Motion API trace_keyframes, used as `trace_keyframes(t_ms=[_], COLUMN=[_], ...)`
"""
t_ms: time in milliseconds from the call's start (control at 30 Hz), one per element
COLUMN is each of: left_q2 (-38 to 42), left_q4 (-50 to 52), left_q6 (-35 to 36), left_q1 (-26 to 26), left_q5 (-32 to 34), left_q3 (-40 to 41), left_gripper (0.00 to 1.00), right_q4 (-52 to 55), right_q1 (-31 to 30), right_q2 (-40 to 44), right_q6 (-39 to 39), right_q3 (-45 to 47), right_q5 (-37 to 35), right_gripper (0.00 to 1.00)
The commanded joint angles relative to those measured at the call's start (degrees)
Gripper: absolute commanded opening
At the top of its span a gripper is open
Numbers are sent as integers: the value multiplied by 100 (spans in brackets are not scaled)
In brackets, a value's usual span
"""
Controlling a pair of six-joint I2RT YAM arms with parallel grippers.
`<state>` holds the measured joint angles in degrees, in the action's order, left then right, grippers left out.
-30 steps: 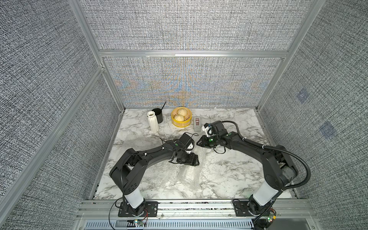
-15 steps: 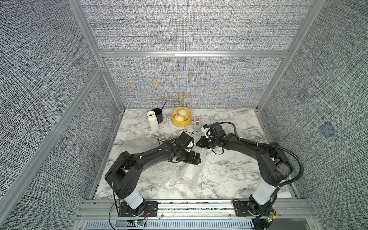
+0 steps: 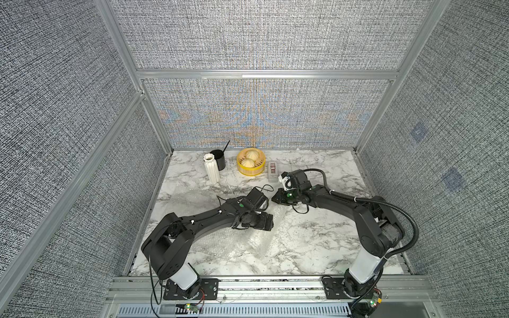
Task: Wrap vases in bubble wrap
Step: Wrap the vase in bubble wrap, then tear off the tape using the Tape Cutter.
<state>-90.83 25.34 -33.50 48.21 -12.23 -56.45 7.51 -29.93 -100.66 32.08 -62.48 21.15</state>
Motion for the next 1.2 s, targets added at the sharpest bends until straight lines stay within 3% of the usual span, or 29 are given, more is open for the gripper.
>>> trace_keyframes(t_ms=[0,267,567,867,1167], left_q2=[30,-85,-206,-387,-394], left_q4=[-102,-2,32,83,181], left_q6=[160,299,535,755,880], left_q1=[-1,-4,-9,-13,-48], left_q5=[-236,-212,-353,-383,-324], left_q3=[25,70,64,-31,-75], left_gripper=[81,66,64,65,65], right_q4=[277,431,814,1218,1974], right_q1=[5,65,354,1019,1283], right_q2=[93,254,414,-717,-2388], right_q6=[-190,-407,-486,-389,-448], right_q3=[-71,-220,-837,-2183,-4086], right_q5=[-137,-57,232,742,1485], right_gripper=[19,24,35,60,62])
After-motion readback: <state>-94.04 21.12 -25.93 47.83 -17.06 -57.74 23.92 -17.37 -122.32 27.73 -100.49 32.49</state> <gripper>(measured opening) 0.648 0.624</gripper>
